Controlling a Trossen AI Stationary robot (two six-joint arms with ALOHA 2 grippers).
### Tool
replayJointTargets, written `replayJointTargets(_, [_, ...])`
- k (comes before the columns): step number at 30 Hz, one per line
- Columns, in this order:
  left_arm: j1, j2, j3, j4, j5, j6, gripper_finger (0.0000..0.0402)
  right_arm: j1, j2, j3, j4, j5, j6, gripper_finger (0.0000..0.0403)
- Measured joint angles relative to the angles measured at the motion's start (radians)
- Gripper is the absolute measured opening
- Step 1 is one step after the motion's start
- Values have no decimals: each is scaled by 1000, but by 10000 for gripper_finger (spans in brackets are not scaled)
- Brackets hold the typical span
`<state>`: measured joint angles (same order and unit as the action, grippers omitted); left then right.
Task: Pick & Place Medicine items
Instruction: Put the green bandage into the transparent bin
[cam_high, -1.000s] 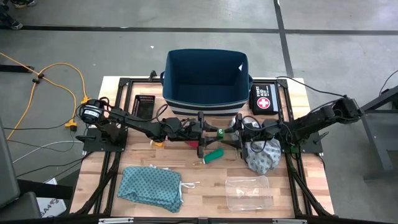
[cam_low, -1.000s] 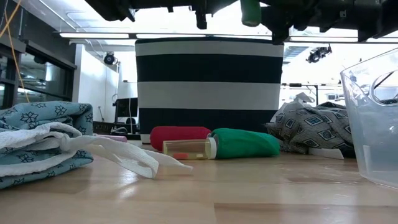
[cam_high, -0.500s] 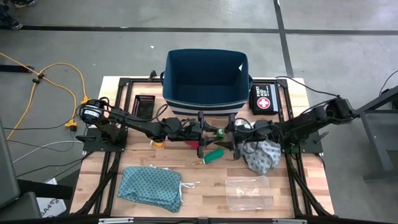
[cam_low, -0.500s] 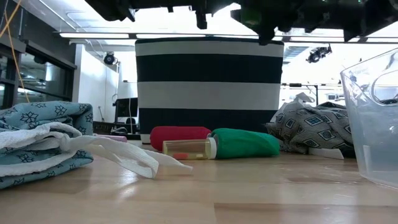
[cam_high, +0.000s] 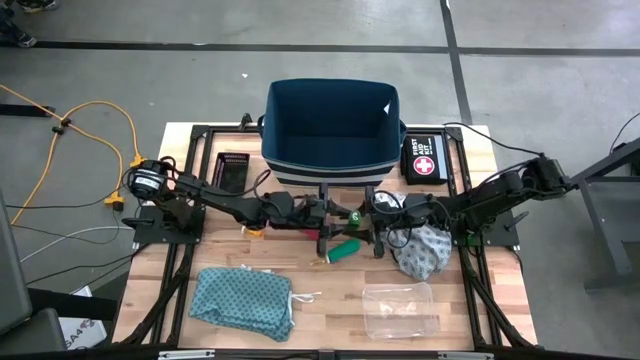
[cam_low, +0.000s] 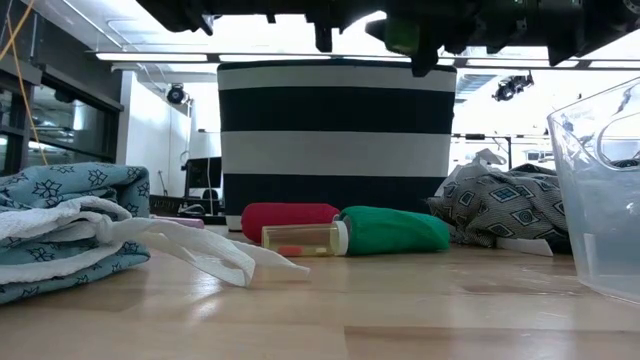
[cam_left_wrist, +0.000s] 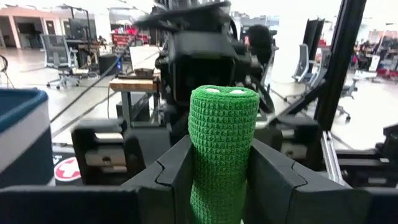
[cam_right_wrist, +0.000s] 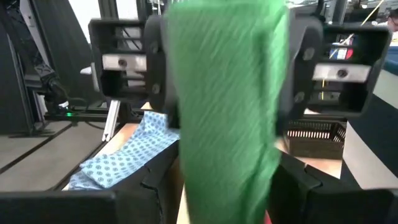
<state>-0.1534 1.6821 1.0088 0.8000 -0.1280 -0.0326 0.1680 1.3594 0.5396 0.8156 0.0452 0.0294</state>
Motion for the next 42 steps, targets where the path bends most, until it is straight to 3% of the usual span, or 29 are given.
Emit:
replayJointTargets(10, [-13,0,0,-50,0,-9,124,0,0,0,-97,-48,72,173])
replayJointTargets(32, [-22,0,0,-134,-5,-50,124,15,0,0,-179,-49,124,172])
replayJointTargets(42, [-21,0,0,-134,-4,-50,124,15,0,0,-177,-49,123,115])
